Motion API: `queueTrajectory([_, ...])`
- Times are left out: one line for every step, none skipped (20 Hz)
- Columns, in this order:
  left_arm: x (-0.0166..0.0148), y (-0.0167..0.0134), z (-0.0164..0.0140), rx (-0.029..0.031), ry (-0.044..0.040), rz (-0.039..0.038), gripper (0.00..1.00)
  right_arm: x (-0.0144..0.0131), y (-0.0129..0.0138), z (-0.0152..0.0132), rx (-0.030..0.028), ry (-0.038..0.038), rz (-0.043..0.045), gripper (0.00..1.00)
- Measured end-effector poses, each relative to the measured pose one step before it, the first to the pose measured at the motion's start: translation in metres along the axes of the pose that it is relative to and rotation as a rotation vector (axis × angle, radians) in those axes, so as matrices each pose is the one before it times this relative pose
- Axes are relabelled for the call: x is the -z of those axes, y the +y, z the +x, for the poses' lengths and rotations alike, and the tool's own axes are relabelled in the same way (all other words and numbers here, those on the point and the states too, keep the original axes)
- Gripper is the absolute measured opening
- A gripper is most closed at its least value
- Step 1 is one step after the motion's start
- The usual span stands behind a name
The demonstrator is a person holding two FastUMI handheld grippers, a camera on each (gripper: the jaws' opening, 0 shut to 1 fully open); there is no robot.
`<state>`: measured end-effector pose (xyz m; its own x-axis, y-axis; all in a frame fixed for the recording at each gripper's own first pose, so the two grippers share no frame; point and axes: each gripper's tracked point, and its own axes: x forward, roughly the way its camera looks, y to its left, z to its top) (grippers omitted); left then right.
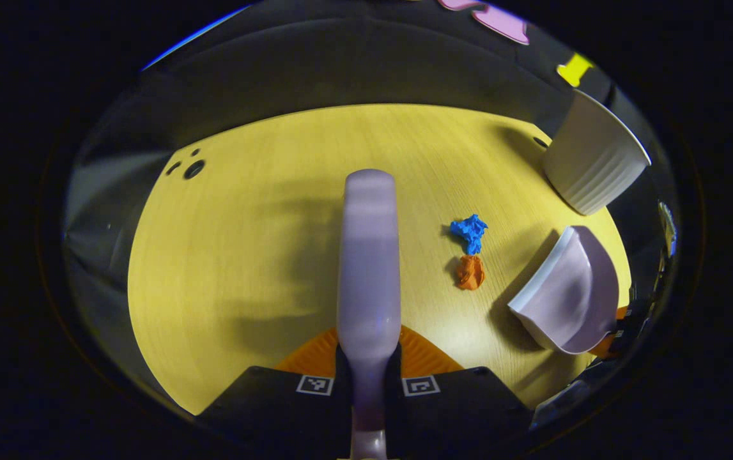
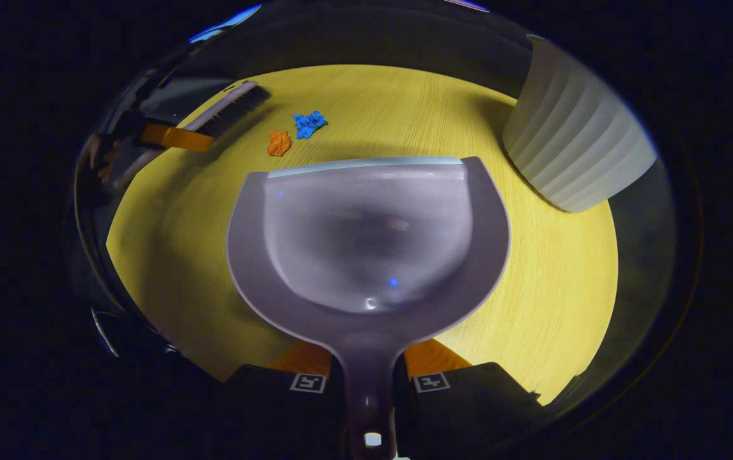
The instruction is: Pick up the small broom and dustpan from the desktop, sweep the trash into the dustpan with the broom, and then empty the trash into the garbage bin.
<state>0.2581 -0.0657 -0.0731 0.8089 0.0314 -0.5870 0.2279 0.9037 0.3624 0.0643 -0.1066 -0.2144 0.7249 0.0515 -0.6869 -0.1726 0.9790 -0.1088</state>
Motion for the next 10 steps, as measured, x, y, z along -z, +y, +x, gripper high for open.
queueTrajectory([-0.0041,-0.00434,0.00687,-0.00504,0.02361,0.04278,0.25,0.00222,-0.00305,-0.00091,-0.00321,0.00581,-0.00742,0.35])
queueTrajectory([-0.00476,-0.00348,0.00522,-0.0016,0.01797,0.03963,0.25,0.00057,-0.00148,0.00009,-0.00511,0.0049,-0.00414,0.35])
queueTrajectory([-0.00372,-0.00474,0.00576,0.00656,0.01614,0.03583,0.25,0.00161,-0.00109,0.00054,-0.00519,0.00645,-0.00939,0.35])
queueTrajectory([-0.00233,-0.00384,0.00512,0.00475,0.0184,0.03493,0.25,0.00243,-0.001,0.00115,-0.00439,0.00781,-0.01465,0.35])
queueTrajectory([-0.00225,-0.00242,0.00373,0.0011,0.02057,0.03041,0.25,0.00122,-0.00084,0.00116,-0.00331,0.005,-0.01977,0.35])
queueTrajectory([-0.00465,-0.00371,0.00513,0.00872,0.00725,0.03119,0.25,0.00224,-0.00077,-0.00029,-0.0029,0.00442,-0.0211,0.35])
queueTrajectory([-0.0042,-0.0065,0.00346,0.01783,0.00409,0.03407,0.25,0.0018,-0.00072,0.00168,-0.00604,0.00591,-0.01986,0.39])
queueTrajectory([-0.00155,-0.00658,0.00054,0.02656,0.01276,0.03981,0.25,0.00291,0.00052,0.00048,-0.00706,0.00813,-0.01909,0.31])
queueTrajectory([-0.00323,-0.00802,0.00054,0.02473,0.00645,0.04348,0.25,0.00277,-0.00059,0.00112,-0.00503,0.00955,-0.02555,0.35])
queueTrajectory([-0.00225,-0.01155,0.00076,0.04054,0.00805,0.04552,0.25,0.00023,-0.00018,-0.00051,-0.00655,0.00274,-0.0204,0.35])
